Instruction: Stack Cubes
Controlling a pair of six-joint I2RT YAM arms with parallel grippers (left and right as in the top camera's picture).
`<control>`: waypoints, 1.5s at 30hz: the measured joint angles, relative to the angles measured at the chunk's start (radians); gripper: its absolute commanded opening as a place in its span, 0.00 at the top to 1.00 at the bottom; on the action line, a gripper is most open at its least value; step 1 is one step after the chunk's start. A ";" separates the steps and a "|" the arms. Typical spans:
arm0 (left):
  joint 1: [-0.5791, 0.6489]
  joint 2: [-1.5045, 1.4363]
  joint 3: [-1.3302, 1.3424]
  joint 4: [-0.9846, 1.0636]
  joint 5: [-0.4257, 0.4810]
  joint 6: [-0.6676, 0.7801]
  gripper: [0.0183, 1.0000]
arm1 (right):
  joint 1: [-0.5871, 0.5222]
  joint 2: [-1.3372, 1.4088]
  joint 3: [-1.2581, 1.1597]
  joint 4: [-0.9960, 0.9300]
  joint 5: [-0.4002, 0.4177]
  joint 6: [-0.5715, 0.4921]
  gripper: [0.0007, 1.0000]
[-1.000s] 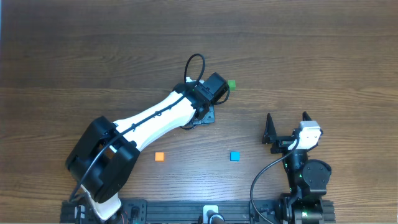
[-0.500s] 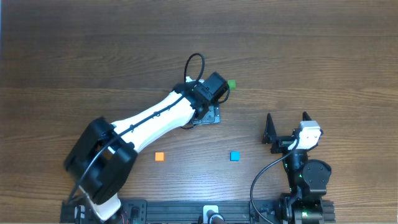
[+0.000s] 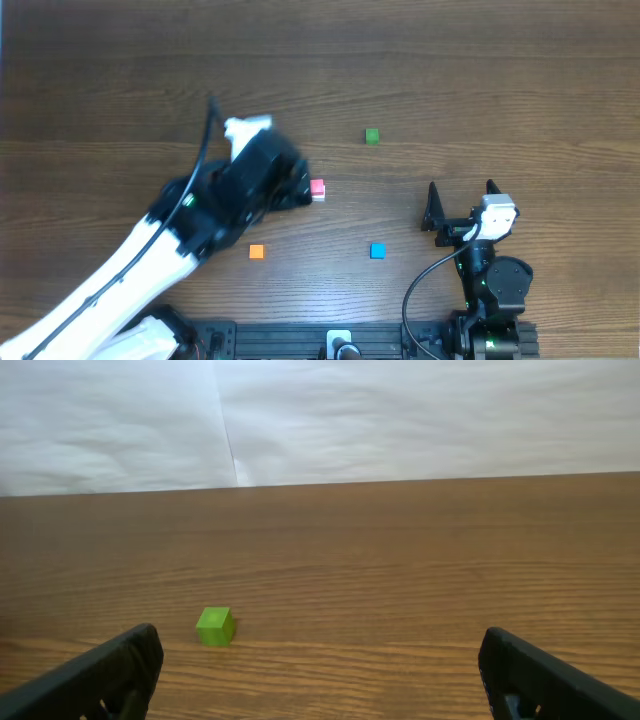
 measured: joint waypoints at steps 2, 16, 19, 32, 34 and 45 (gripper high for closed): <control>0.006 -0.071 -0.113 -0.001 0.002 -0.011 0.00 | 0.000 0.000 0.000 0.000 0.000 0.000 0.01; 0.000 -0.108 -0.535 0.207 0.053 -0.019 0.00 | 0.000 0.000 0.000 0.000 0.000 0.001 0.01; -0.037 -0.056 -0.535 0.256 0.053 -0.008 0.01 | 0.000 0.000 0.000 0.000 0.000 0.000 0.01; -0.047 0.106 -0.536 0.298 0.058 0.004 0.04 | 0.000 0.000 0.000 0.000 0.000 0.000 0.01; -0.047 0.108 -0.536 0.298 0.062 0.004 0.06 | 0.000 0.000 0.000 0.000 0.000 0.000 0.01; -0.047 0.135 -0.536 0.303 0.092 0.008 0.31 | 0.000 0.000 0.000 0.000 0.000 0.000 0.01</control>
